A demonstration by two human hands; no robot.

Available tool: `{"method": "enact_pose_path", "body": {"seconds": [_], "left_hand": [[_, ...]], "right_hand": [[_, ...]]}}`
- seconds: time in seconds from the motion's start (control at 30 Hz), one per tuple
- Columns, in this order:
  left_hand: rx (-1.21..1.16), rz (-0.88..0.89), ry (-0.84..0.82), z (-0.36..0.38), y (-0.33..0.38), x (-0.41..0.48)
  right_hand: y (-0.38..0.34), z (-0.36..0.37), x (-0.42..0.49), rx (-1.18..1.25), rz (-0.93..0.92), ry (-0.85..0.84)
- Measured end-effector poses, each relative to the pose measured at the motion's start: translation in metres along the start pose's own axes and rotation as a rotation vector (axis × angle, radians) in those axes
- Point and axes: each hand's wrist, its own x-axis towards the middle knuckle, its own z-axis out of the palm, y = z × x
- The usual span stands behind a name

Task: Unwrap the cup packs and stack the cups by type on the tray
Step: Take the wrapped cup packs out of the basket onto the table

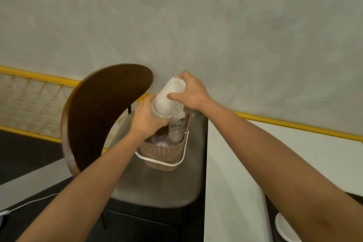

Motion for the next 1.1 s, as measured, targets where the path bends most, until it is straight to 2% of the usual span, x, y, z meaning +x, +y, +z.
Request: {"method": "enact_pose_path", "body": {"seconds": [0.33,0.53,0.77,1.1], "left_hand": [[0.048,0.058,0.052,-0.001,0.04,-0.032],[-0.055,0.114,0.065,0.015,0.071,-0.059],[-0.144,0.131,-0.015,0.047,0.118,-0.109],[-0.223,0.182,-0.085,0.101,0.205,-0.198]], "right_hand": [[-0.021,-0.047,-0.041,0.005,-0.08,0.038],[-0.022,-0.081,-0.076,-0.015,-0.1,0.071],[-0.002,-0.129,-0.136,-0.009,-0.03,0.076],[0.047,-0.204,-0.244,-0.049,-0.025,0.145]]}}
